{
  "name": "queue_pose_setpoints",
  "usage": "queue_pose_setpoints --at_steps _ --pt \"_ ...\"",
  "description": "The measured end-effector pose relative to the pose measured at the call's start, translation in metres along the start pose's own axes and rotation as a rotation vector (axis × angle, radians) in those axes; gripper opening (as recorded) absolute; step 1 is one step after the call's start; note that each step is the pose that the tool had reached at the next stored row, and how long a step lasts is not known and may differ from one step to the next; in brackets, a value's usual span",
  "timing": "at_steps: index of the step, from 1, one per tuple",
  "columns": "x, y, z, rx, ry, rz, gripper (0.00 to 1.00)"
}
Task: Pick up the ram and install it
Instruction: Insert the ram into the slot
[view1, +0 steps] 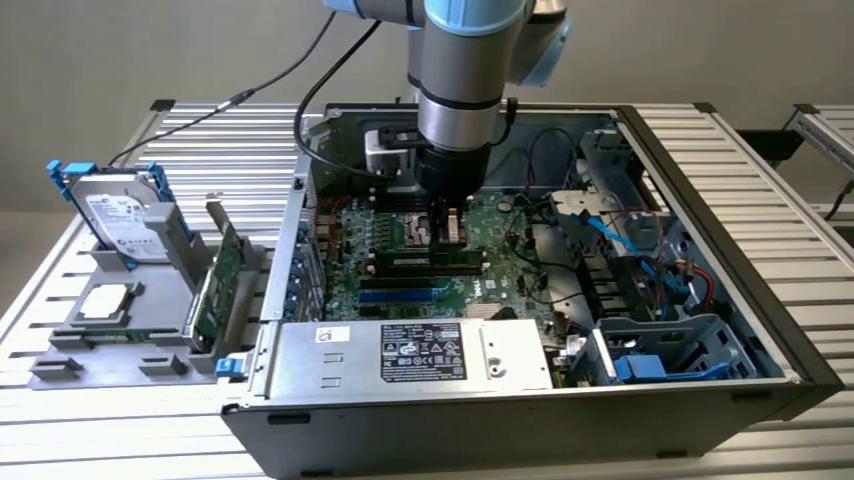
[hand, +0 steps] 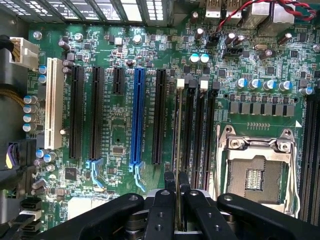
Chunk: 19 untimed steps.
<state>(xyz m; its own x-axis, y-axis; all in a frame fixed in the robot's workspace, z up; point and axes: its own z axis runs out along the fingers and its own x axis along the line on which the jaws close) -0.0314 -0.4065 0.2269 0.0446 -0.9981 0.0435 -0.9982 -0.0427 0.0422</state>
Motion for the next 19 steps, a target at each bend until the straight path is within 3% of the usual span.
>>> queue_pose_setpoints --at_steps 19 --pt "-0.0001 0.0001 0.0019 -0.0006 -0.0002 0.015 0.14"
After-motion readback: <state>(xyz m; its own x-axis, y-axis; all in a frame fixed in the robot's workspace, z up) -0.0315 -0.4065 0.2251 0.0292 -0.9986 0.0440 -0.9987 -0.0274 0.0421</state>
